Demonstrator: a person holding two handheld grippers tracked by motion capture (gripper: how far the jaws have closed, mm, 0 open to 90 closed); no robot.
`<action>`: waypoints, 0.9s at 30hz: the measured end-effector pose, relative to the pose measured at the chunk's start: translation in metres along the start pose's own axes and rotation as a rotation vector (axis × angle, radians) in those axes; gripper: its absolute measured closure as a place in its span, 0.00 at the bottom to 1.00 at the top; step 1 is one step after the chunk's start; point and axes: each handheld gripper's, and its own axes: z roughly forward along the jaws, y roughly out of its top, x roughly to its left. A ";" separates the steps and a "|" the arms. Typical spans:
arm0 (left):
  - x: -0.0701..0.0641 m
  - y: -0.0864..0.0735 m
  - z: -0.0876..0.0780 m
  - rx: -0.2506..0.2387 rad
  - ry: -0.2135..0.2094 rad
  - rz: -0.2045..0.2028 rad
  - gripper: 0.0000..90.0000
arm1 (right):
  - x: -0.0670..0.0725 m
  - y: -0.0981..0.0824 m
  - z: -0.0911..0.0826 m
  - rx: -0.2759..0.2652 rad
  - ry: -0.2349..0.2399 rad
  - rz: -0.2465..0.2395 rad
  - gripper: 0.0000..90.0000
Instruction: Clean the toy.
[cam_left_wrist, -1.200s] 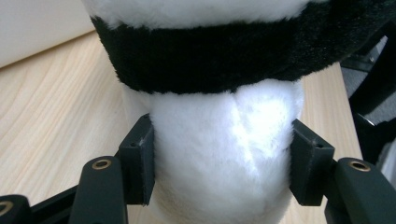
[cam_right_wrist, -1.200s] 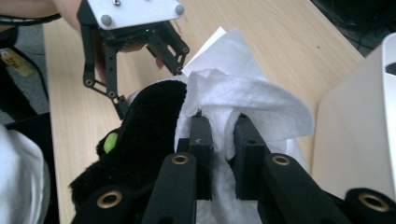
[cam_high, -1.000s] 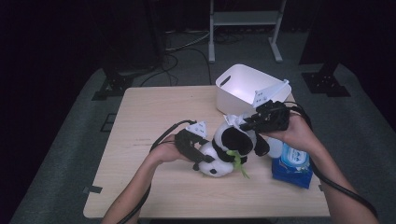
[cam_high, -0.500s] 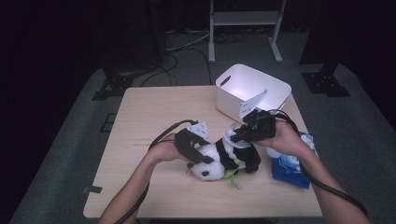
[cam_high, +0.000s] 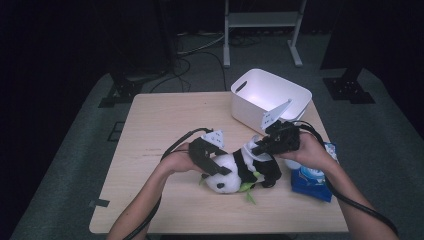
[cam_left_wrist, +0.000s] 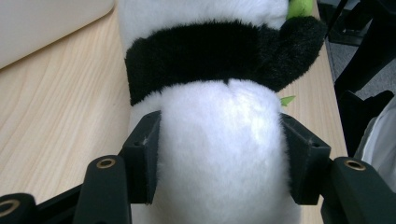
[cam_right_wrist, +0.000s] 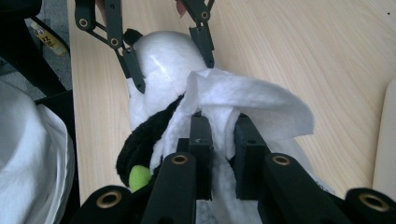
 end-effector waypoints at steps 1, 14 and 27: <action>0.000 0.000 0.000 0.001 0.000 0.001 0.43 | 0.001 0.001 0.001 0.000 -0.001 0.004 0.88; 0.003 0.001 0.002 0.000 -0.004 -0.007 0.42 | 0.012 0.019 0.026 0.029 0.014 -0.048 0.88; -0.001 -0.002 0.003 -0.055 0.011 -0.022 0.28 | 0.011 0.015 0.037 0.062 0.013 -0.052 0.88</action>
